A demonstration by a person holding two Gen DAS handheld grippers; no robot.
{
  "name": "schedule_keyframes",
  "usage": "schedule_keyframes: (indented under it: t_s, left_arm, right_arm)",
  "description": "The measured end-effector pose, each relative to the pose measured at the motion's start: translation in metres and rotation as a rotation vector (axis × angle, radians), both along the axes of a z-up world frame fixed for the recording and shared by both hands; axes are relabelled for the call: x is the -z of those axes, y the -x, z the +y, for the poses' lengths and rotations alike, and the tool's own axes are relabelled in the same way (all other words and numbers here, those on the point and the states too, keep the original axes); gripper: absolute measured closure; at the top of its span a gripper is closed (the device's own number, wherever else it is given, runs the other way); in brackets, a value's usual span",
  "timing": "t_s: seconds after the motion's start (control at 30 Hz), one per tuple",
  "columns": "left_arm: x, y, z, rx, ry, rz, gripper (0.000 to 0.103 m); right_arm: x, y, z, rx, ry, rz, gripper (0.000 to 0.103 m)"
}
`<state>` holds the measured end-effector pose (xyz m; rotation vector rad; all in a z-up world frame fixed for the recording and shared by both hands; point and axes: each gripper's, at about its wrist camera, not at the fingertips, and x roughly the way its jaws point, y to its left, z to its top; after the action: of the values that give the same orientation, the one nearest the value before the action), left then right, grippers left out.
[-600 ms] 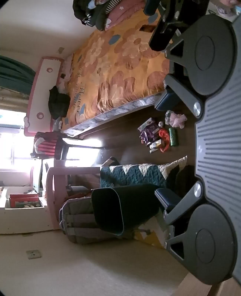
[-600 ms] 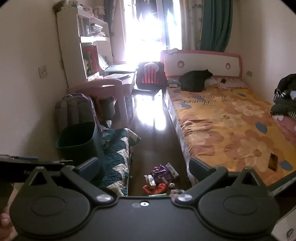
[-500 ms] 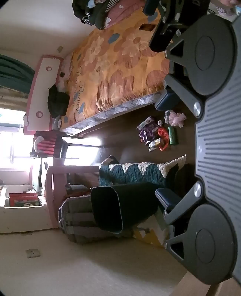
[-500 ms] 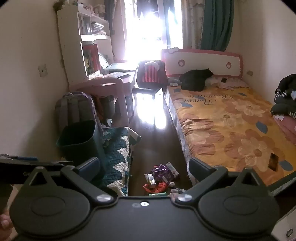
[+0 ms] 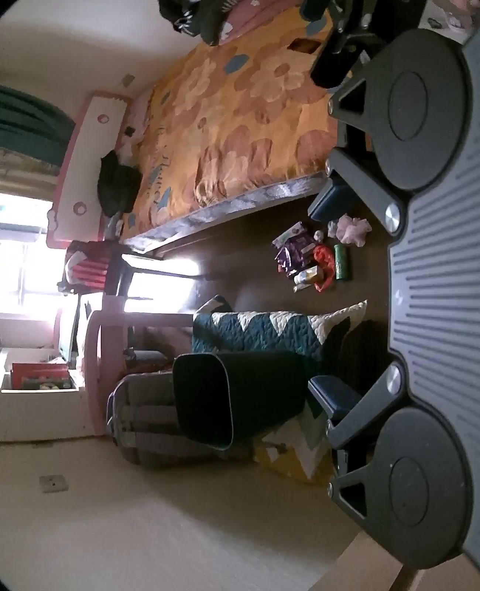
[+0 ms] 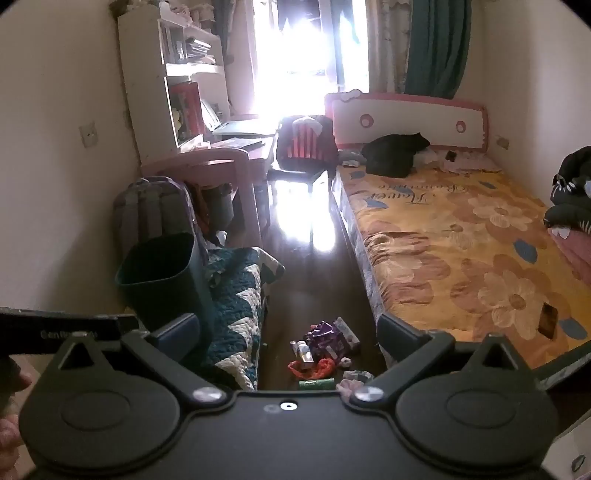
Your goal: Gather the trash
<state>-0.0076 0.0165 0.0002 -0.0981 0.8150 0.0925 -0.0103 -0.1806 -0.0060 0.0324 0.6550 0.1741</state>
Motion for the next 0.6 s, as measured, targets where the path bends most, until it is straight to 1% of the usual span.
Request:
schedule_keyframes:
  t_s: [0.23, 0.6]
  left_arm:
    - [0.0000, -0.0002, -0.0008, 0.000, 0.011, 0.000, 0.011]
    - [-0.0011, -0.0006, -0.0045, 0.003, 0.002, -0.011, 0.011]
  right_arm:
    - [0.0008, -0.0012, -0.0014, -0.009, 0.004, 0.000, 0.003]
    - [0.0015, 0.0027, -0.0014, 0.000, 0.005, -0.017, 0.003]
